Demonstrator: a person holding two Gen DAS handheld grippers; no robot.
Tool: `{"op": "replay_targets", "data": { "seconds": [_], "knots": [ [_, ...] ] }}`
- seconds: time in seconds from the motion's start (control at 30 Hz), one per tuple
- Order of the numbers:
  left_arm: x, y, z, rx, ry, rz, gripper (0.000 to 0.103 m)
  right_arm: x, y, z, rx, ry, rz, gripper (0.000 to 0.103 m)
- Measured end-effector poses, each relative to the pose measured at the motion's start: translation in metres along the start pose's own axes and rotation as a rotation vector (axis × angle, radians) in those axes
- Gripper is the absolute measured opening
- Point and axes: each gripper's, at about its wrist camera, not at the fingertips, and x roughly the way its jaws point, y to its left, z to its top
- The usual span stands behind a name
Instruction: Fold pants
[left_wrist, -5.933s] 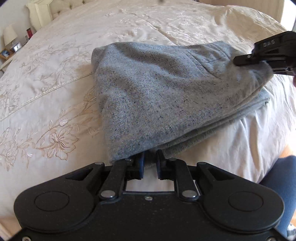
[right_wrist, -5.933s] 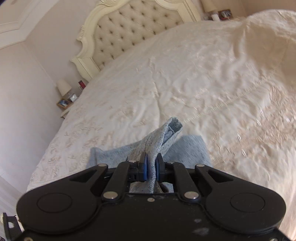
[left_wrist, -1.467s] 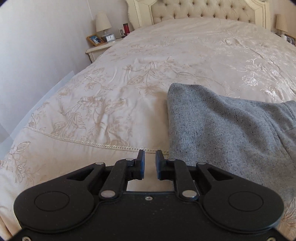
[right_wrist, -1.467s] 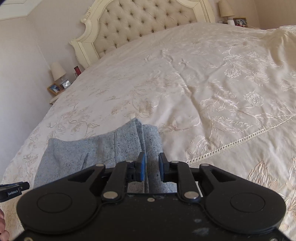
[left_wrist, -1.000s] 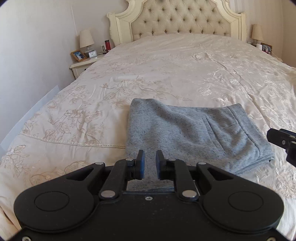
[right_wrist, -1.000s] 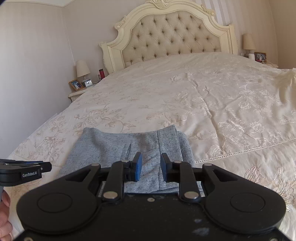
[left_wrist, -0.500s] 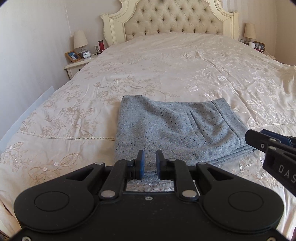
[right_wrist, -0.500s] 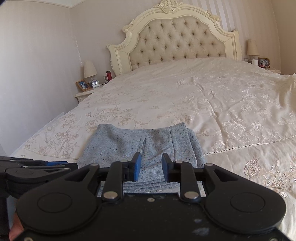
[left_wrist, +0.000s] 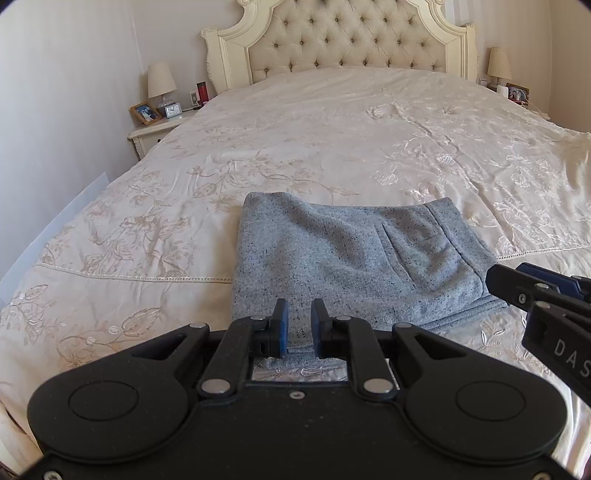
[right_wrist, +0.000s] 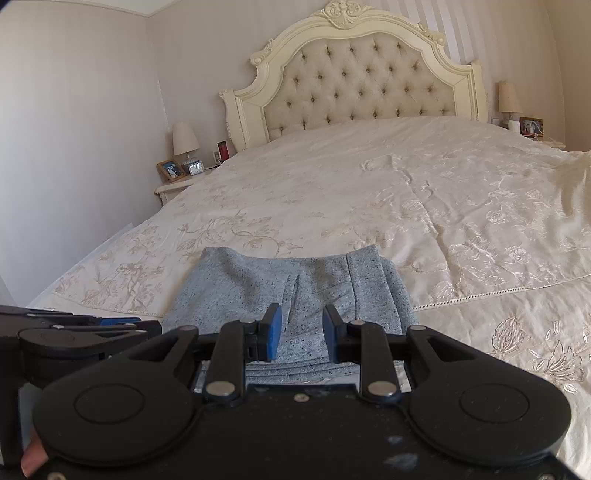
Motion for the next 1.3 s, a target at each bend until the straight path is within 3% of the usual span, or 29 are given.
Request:
{"op": "replay_targets", "data": {
  "seconds": [1.3],
  "knots": [
    [0.012, -0.002, 0.001, 0.001, 0.040, -0.001, 0.023, 0.016, 0.002, -0.008, 0.004, 0.045, 0.000, 0.027]
  ]
}}
